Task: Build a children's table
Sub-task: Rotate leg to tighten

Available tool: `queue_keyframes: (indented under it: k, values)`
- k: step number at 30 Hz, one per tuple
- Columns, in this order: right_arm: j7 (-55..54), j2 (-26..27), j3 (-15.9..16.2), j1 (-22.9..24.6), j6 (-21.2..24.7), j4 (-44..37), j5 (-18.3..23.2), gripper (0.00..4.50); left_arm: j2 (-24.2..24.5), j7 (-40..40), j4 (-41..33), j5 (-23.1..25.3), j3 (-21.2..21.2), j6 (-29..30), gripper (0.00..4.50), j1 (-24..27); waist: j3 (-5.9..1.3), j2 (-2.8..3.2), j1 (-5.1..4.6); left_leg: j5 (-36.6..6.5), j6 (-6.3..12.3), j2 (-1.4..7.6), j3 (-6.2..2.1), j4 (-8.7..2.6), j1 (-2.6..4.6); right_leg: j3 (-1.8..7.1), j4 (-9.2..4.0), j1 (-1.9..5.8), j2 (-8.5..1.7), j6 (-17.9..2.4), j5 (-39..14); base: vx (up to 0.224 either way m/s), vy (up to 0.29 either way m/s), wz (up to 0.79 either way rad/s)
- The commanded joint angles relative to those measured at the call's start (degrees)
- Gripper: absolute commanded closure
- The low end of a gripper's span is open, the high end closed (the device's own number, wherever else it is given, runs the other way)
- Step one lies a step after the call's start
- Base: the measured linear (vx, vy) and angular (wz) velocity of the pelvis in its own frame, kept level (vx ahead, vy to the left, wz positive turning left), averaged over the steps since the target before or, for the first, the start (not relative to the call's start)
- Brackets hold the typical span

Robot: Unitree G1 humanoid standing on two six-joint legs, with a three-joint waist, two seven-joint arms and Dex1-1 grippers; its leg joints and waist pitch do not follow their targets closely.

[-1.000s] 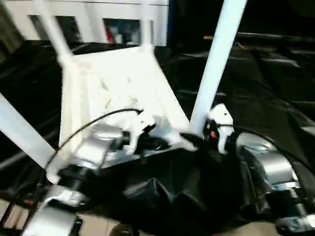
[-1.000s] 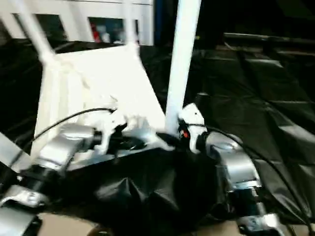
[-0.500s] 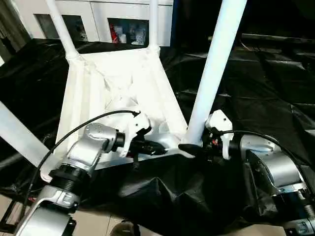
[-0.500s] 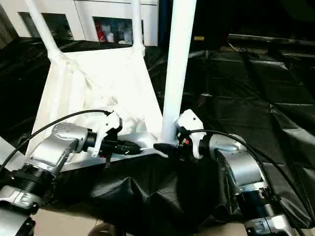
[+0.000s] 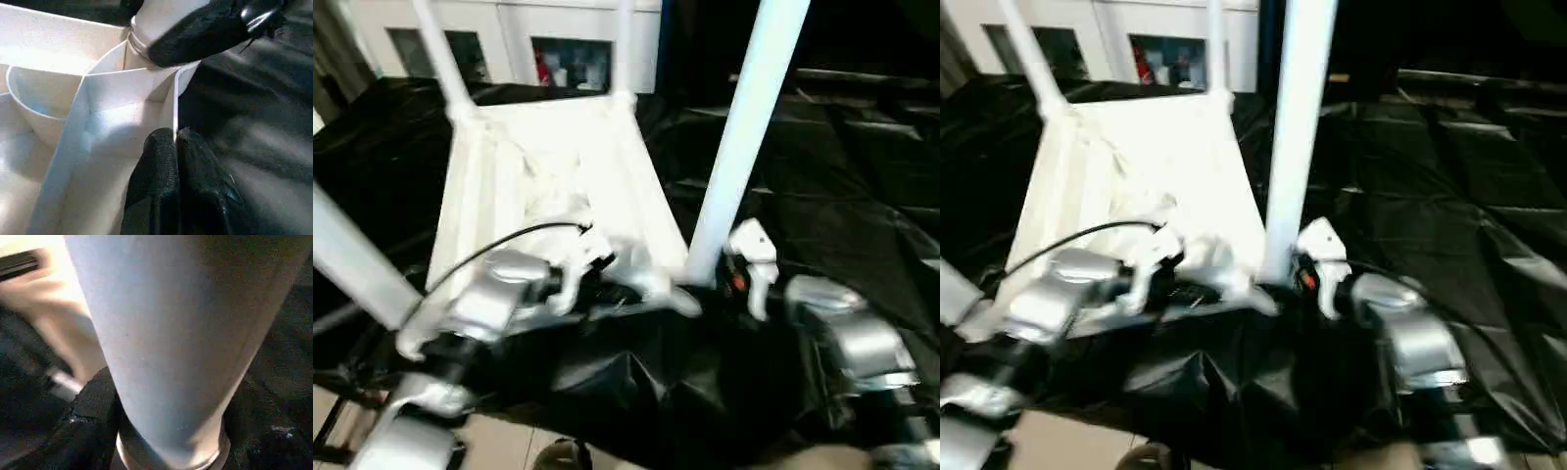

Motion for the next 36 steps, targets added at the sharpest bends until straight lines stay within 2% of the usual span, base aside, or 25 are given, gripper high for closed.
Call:
queue_keyframes:
  k: [1,4,6,7,8,9,11,13,15,16,18,20,21,22,23,24,26,27,28,29,30,32,33,36]
  values:
    - [-5.43,4.62,3.76,0.38,3.53,5.14,-1.52,1.94,-5.16,5.2,-1.27,-1.42,0.83,-0.26,4.5,-4.63,-3.83,-0.46,-0.27,-17.33,-0.51,3.64,-2.25,-4.17,1.76,2.53,-4.69,1.75,-4.6,-11.13,-19.62,0.0,0.0,0.0]
    - [-16.8,10.87,0.24,-2.8,3.04,11.18,-2.21,1.94,-9.13,13.14,0.15,-0.05,1.6,0.16,4.5,-6.37,-3.76,-0.36,-0.76,-17.76,-0.96,3.57,-2.25,-4.29,1.76,2.63,-4.94,1.48,-4.54,-10.39,-20.25,0.0,0.0,0.0]
    - [-18.64,11.98,-0.3,-3.5,2.42,12.35,-2.53,1.94,-9.71,13.97,0.15,0.59,1.2,-0.17,4.5,-6.47,-3.92,-0.58,-0.77,-17.7,-0.93,3.47,-2.25,-4.19,1.88,2.59,-5.03,1.62,-4.52,-10.06,-19.84,0.0,0.0,0.0]
    - [-19.06,13.18,-0.28,-4.32,1.02,13.63,-2.58,1.59,-10.83,14.13,-0.59,0.57,0.77,-0.51,4.5,-6.11,-3.94,-0.47,-0.77,-16.98,-0.58,3.48,-2.22,-4.19,1.69,2.66,-4.93,1.66,-4.55,-9.94,-18.53,0.0,0.0,0.0]
    - [-17.55,14.19,-0.24,-4.76,0.7,13.98,-1.64,1.59,-11.59,13.53,-1.6,0.26,0.2,-0.75,4.5,-5.48,-4.1,-0.53,-0.82,-15.79,-0.14,3.48,-2.13,-4.13,1.61,2.66,-4.72,1.78,-4.49,-10.05,-16.3,0.0,0.0,0.0]
    - [-17.16,14.34,-0.23,-4.8,0.75,13.94,-1.4,1.24,-11.68,13.39,-1.78,0.2,0.07,-0.8,4.5,-5.36,-4.13,-0.54,-0.88,-14.7,0.58,3.4,-2.09,-4.04,1.48,2.62,-4.57,1.98,-4.38,-10.4,-14.24,0.0,0.0,0.0]
    - [-17.41,14.56,-0.23,-5.1,0.24,13.79,-1.85,1.19,-11.04,11.69,-2.25,0.51,-1.25,-2.4,4.5,-4.65,-4.23,-0.59,-0.91,-13.03,1.7,3.43,-1.98,-3.95,1.39,2.57,-4.31,2.13,-4.34,-11.04,-11.73,0.0,0.0,0.0]
    - [-17.02,14.14,0.04,-5.13,-0.42,13.54,-2.41,1.12,-10.36,9.94,-2.82,0.32,-1.91,-3.45,4.5,-3.98,-4.2,-0.64,-0.91,-12.66,2.12,3.41,-1.96,-3.93,1.34,2.54,-4.34,2.2,-4.37,-11.18,-11.65,0.0,0.0,0.0]
    - [-16.46,13.34,0.53,-5.07,-1.27,13.29,-2.85,0.75,-9.54,7.97,-3.53,-0.11,-2.52,-4.11,4.5,-3.23,-4.16,-0.51,-0.94,-13.34,1.91,3.51,-2.02,-4.0,1.44,2.53,-4.42,2.15,-4.48,-11.19,-12.97,0.0,0.0,0.0]
    - [-15.78,12.84,0.93,-4.93,-1.45,12.95,-2.95,0.72,-9.16,7.34,-3.75,-0.15,-2.76,-4.43,4.5,-2.98,-4.18,-0.5,-0.99,-13.39,1.85,3.54,-2.0,-4.0,1.49,2.55,-4.43,2.1,-4.44,-11.28,-12.98,0.0,0.0,0.0]
    - [-12.59,10.71,2.18,-4.05,-1.98,11.14,-3.2,0.72,-7.54,5.04,-4.21,-0.05,-3.8,-5.47,4.5,-2.22,-4.15,-0.44,-1.01,-14.1,1.65,3.68,-2.12,-4.15,1.47,2.5,-4.33,2.17,-4.34,-10.99,-12.73,0.0,0.0,0.0]
    - [-5.31,5.48,3.7,-1.25,-1.09,5.47,-1.94,0.72,-5.04,1.89,-3.87,0.45,-4.76,-7.02,4.5,-1.44,-4.13,-0.49,-1.01,-13.74,1.98,3.6,-2.04,-4.11,1.42,2.54,-4.3,2.26,-4.24,-11.0,-11.63,0.0,0.0,0.0]
    - [-4.04,4.53,3.89,-0.72,-0.83,4.42,-1.63,0.72,-4.64,1.44,-3.83,0.54,-4.87,-7.06,4.5,-1.32,-4.29,-0.47,-0.58,-13.12,2.72,3.72,-1.99,-3.95,1.59,2.6,-4.24,2.44,-4.25,-10.66,-10.16,0.0,0.0,0.0]
    - [2.01,0.12,4.13,1.97,-0.59,-0.45,0.49,0.72,-3.05,-0.91,-3.48,0.66,-5.22,-8.5,4.5,-1.03,-4.25,-0.51,-0.33,-12.16,3.54,3.74,-1.92,-3.84,1.41,2.67,-4.06,2.49,-4.26,-11.09,-8.44,0.0,0.0,0.0]
    - [3.45,-1.11,3.98,2.69,-0.39,-1.67,1.1,0.72,-2.68,-1.55,-3.5,0.53,-5.22,-8.54,4.5,-0.97,-4.39,-0.46,0.1,-12.03,3.91,3.81,-1.85,-3.72,1.6,2.67,-4.04,2.46,-4.37,-11.2,-8.13,0.0,0.0,0.0]
    - [8.05,-5.02,3.33,5.01,0.26,-5.48,3.16,0.72,-1.53,-3.53,-3.6,0.13,-5.21,-8.8,4.5,-0.78,-4.31,-0.26,0.34,-12.22,4.01,3.91,-1.83,-3.78,1.61,2.67,-3.98,2.39,-4.3,-11.64,-8.14,0.0,0.0,0.0]
    - [13.63,-10.52,1.93,7.9,-0.32,-9.12,5.1,0.72,0.03,-6.95,-4.28,-0.67,-5.4,-8.73,4.5,-0.41,-4.36,-0.41,1.53,-12.53,4.27,4.16,-1.75,-3.62,1.79,2.69,-4.04,2.51,-4.52,-11.84,-8.74,0.0,0.0,0.0]
    - [13.63,-10.52,1.93,7.9,-0.32,-9.12,5.1,0.72,0.03,-6.95,-4.28,-0.67,-5.4,-8.73,4.5,-0.41,-4.36,-0.41,1.53,-12.53,4.27,4.16,-1.75,-3.62,1.79,2.69,-4.04,2.51,-4.52,-11.84,-8.74,0.0,0.0,0.0]
    - [17.47,-14.39,0.82,9.66,-0.81,-10.62,6.07,0.72,1.35,-9.01,-4.17,-0.52,-5.93,-9.94,4.5,-0.32,-4.33,-0.01,1.62,-13.08,4.07,4.15,-1.82,-3.67,1.63,2.59,-3.92,2.31,-4.53,-12.43,-9.8,0.0,0.0,0.0]
    - [20.23,-17.48,-0.51,10.77,-0.79,-11.31,6.81,0.72,2.37,-10.52,-4.0,-0.64,-6.24,-10.1,4.5,-0.3,-4.2,-0.33,2.01,-15.23,3.45,4.28,-1.88,-3.76,1.85,2.59,-4.4,2.32,-4.63,-11.88,-13.09,0.0,0.0,0.0]
    - [20.38,-17.65,-0.58,10.83,-0.79,-11.34,6.85,0.72,2.43,-10.6,-3.99,-0.66,-6.26,-10.11,4.5,-0.3,-4.17,-0.32,2.06,-15.52,3.29,4.27,-1.85,-3.77,1.86,2.61,-4.4,2.26,-4.62,-11.88,-13.64,0.0,0.0,0.0]
    - [22.4,-20.94,-3.07,11.52,-0.79,-11.01,7.65,0.72,3.74,-12.64,-3.79,-0.61,-6.83,-11.2,4.5,-0.32,-4.27,-0.09,2.01,-16.15,2.73,4.21,-1.99,-3.79,1.68,2.55,-4.45,2.33,-4.74,-11.99,-15.17,0.0,0.0,0.0]
    - [22.84,-21.89,-3.97,11.62,-0.81,-10.55,7.85,0.72,4.15,-13.26,-3.81,-0.53,-7.05,-11.42,4.5,-0.3,-4.31,-0.44,2.0,-16.17,2.67,4.19,-2.04,-3.77,1.66,2.52,-4.57,2.45,-4.82,-11.72,-15.78,0.0,0.0,0.0]
    - [23.48,-24.93,-6.93,11.87,-0.42,-9.74,8.98,0.72,5.21,-15.23,-4.05,-0.67,-7.44,-11.71,4.5,-0.18,-4.39,-0.55,1.88,-14.97,3.02,4.02,-1.96,-3.53,1.53,2.47,-4.51,2.42,-4.84,-11.91,-15.64,0.0,0.0,0.0]
